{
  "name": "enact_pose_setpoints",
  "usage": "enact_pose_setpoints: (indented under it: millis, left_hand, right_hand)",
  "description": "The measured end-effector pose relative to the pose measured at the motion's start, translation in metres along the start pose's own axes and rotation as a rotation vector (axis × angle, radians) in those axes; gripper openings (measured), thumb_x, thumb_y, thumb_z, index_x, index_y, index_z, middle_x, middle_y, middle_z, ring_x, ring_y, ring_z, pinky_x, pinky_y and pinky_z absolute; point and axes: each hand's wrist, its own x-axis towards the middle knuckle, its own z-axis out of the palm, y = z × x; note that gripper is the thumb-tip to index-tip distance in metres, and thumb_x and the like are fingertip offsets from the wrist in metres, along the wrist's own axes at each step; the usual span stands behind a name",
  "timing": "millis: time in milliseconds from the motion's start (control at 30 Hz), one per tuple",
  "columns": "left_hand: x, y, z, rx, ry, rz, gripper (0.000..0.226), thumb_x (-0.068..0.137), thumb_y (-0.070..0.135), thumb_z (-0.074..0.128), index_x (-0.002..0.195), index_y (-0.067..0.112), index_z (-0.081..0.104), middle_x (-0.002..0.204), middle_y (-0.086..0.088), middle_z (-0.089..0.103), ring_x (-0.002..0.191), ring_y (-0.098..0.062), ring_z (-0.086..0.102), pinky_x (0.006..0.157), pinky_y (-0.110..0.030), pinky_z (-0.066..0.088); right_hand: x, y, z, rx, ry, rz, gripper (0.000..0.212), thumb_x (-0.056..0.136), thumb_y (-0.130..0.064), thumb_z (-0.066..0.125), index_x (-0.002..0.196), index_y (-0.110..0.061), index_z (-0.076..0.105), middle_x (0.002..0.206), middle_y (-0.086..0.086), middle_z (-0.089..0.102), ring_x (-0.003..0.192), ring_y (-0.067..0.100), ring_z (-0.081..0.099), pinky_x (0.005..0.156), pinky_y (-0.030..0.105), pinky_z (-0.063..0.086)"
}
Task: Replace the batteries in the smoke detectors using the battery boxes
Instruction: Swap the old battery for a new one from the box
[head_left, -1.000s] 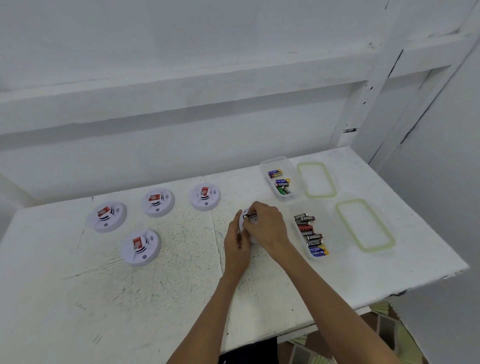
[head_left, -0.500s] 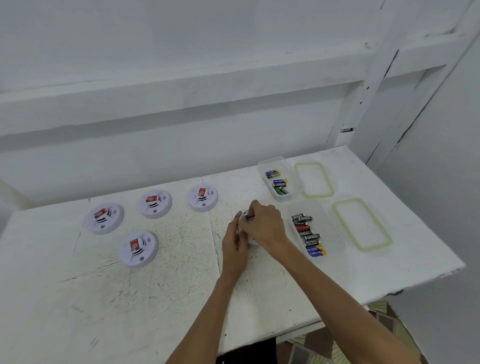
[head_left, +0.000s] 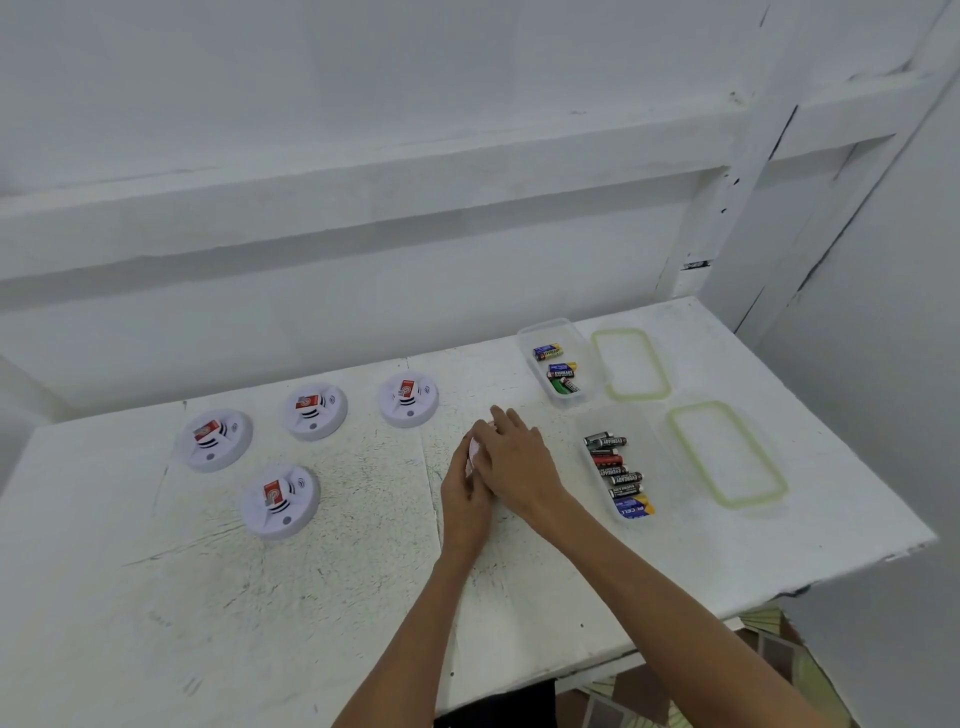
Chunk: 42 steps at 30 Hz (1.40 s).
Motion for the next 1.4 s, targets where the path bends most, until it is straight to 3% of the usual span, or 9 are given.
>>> enact_pose_setpoints:
  millis: [100, 300, 400, 500, 600, 700, 967, 1167, 1400]
  left_hand:
    - [0.001, 0.000, -0.001, -0.007, 0.007, -0.008, 0.044, 0.112, 0.014, 0.043, 0.154, 0.025, 0.048, 0.148, 0.009, 0.060, 0.132, -0.002, 0.059, 0.109, -0.029, 0.052]
    - [0.000, 0.001, 0.000, -0.056, 0.022, -0.009, 0.044, 0.109, 0.013, 0.045, 0.152, 0.020, 0.051, 0.143, 0.004, 0.064, 0.129, -0.010, 0.063, 0.104, -0.029, 0.055]
    - [-0.001, 0.000, 0.000, -0.066, 0.035, -0.024, 0.044, 0.109, 0.016, 0.045, 0.153, 0.019, 0.050, 0.142, 0.001, 0.065, 0.127, -0.011, 0.064, 0.100, -0.029, 0.057]
    - [0.000, -0.001, -0.002, -0.050, 0.030, -0.026, 0.043, 0.111, 0.014, 0.046, 0.154, 0.020, 0.049, 0.144, 0.005, 0.064, 0.130, -0.008, 0.061, 0.103, -0.030, 0.056]
    - [0.001, -0.002, -0.001, -0.054, 0.027, -0.028, 0.044, 0.111, 0.012, 0.047, 0.154, 0.018, 0.049, 0.145, 0.003, 0.063, 0.131, -0.010, 0.060, 0.101, -0.022, 0.055]
    - [0.001, -0.001, 0.000, -0.062, 0.027, -0.028, 0.044, 0.110, 0.013, 0.047, 0.154, 0.016, 0.049, 0.145, 0.000, 0.063, 0.130, -0.011, 0.061, 0.095, -0.013, 0.053]
    - [0.002, -0.003, 0.000, -0.062, 0.029, -0.044, 0.043, 0.111, 0.011, 0.047, 0.153, 0.014, 0.049, 0.145, -0.002, 0.062, 0.126, -0.003, 0.061, 0.094, -0.013, 0.053]
    - [0.003, -0.009, 0.001, -0.090, 0.026, -0.067, 0.045, 0.109, 0.023, 0.049, 0.154, 0.018, 0.049, 0.147, 0.001, 0.061, 0.133, -0.016, 0.060, 0.104, -0.041, 0.058]
    - [0.004, -0.010, 0.002, -0.108, 0.026, -0.098, 0.050, 0.105, 0.031, 0.050, 0.154, 0.022, 0.049, 0.148, 0.004, 0.060, 0.133, -0.013, 0.060, 0.105, -0.050, 0.056]
  right_hand:
    - [-0.001, 0.015, -0.001, 0.106, -0.102, -0.069, 0.032, 0.100, -0.022, 0.047, 0.128, -0.012, 0.057, 0.158, 0.011, 0.036, 0.149, 0.028, 0.026, 0.116, 0.054, 0.030]
    - [0.002, 0.039, -0.020, 0.303, 0.024, -0.155, 0.018, 0.100, -0.019, 0.056, 0.114, -0.015, 0.066, 0.141, 0.001, 0.055, 0.130, 0.020, 0.047, 0.101, 0.037, 0.046]
    - [-0.004, 0.044, -0.033, 0.427, 0.233, -0.017, 0.013, 0.100, -0.024, 0.057, 0.111, -0.019, 0.061, 0.111, -0.004, 0.062, 0.104, 0.013, 0.054, 0.084, 0.025, 0.048]
    - [-0.012, 0.063, -0.043, 0.530, 0.395, 0.262, 0.018, 0.099, -0.021, 0.057, 0.117, -0.019, 0.057, 0.092, -0.004, 0.066, 0.081, 0.013, 0.063, 0.071, 0.028, 0.054]
    - [-0.022, 0.090, -0.048, 0.413, 0.426, 0.450, 0.015, 0.097, -0.016, 0.057, 0.112, -0.019, 0.057, 0.080, 0.001, 0.066, 0.071, 0.019, 0.064, 0.065, 0.034, 0.053]
    - [-0.028, 0.108, -0.047, 0.308, 0.311, 0.553, 0.009, 0.094, -0.013, 0.057, 0.102, -0.011, 0.058, 0.071, 0.005, 0.063, 0.062, 0.021, 0.060, 0.056, 0.034, 0.047]
    - [-0.037, 0.122, -0.035, 0.183, 0.169, 0.634, 0.019, 0.097, -0.022, 0.057, 0.104, -0.004, 0.053, 0.085, 0.016, 0.065, 0.071, 0.028, 0.061, 0.050, 0.030, 0.040]
    - [-0.029, 0.123, -0.040, 0.052, 0.222, 0.629, 0.023, 0.101, -0.023, 0.046, 0.094, -0.003, 0.056, 0.074, 0.013, 0.061, 0.063, 0.027, 0.058, 0.048, 0.030, 0.039]
    - [0.010, 0.114, -0.058, 0.031, 0.320, 0.511, 0.020, 0.098, -0.021, 0.053, 0.088, -0.006, 0.062, 0.075, 0.008, 0.063, 0.065, 0.024, 0.057, 0.051, 0.028, 0.040]
